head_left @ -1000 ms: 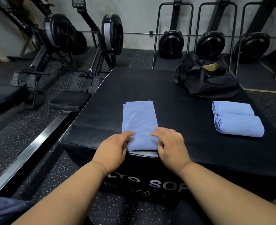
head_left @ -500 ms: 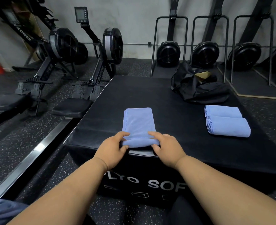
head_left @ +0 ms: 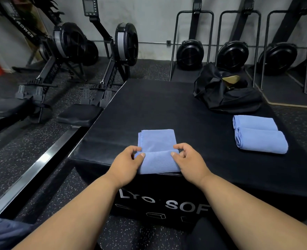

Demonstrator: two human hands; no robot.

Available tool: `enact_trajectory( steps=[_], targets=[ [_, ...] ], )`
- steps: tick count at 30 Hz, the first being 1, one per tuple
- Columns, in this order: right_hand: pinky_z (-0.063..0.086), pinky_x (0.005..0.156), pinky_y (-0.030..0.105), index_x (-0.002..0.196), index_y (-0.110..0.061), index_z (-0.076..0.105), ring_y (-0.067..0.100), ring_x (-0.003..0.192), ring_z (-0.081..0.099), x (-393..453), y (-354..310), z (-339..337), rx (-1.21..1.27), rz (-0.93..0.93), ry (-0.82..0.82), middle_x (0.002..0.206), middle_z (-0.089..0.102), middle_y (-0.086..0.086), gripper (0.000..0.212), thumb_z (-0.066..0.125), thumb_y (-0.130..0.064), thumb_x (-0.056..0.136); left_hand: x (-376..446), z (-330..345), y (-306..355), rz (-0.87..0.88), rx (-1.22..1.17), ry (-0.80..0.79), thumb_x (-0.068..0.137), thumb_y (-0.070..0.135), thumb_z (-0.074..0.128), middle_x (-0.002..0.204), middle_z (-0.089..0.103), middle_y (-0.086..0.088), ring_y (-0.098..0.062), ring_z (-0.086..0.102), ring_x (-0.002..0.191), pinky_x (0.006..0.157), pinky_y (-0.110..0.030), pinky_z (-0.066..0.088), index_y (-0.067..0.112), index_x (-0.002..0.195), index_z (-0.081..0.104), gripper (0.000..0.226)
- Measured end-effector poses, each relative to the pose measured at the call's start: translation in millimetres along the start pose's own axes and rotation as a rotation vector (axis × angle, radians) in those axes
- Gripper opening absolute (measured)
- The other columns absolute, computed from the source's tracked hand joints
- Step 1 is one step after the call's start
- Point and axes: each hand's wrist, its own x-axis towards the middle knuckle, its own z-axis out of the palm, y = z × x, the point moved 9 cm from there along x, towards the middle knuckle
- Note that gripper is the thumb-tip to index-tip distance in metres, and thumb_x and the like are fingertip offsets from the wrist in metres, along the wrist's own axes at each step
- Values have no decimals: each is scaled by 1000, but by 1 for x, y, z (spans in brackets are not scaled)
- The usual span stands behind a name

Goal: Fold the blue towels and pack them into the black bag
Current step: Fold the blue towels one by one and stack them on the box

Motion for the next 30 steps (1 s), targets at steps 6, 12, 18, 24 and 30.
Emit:
enact_trajectory(
  steps=[6,12,18,24,30],
  targets=[
    [55,79,34,120,-42,58,11,74,61,6,7,0,-55,22,73,74,57,-9,26,67,-41,95,1,-8,-6,-50,-31,161,87,49,78,90,68,6,-10,67,83,74,-29,53,36,110,56,34],
    [48,70,30,116,-41,57,11,74,53,3,1,-1,-86,-42,143,83,49,-8,24,68,-34,95,-20,-3,41,460,382,174,93,38,69,112,65,20,-6,58,106,96,-30,50,35,124,59,33],
    [34,110,31,128,-42,64,7,128,47,-24,-29,6,-244,-356,116,132,54,-22,39,64,-38,89,-27,16,27,480,578,-92,87,20,66,149,51,9,-11,39,141,119,-29,36,36,157,38,77],
    [24,123,32,156,-47,35,11,145,34,-26,-17,15,-493,-304,-178,153,45,-21,77,69,-33,89,-16,5,35,307,536,-76,85,21,54,121,66,11,-15,57,114,100,-33,50,47,146,42,67],
    [42,106,30,143,-60,39,14,114,50,-39,-15,-3,-292,-224,-90,112,63,-18,70,59,-33,82,-31,2,23,206,275,-159,93,30,66,111,69,21,-2,65,100,95,-26,51,47,142,47,55]
  ],
)
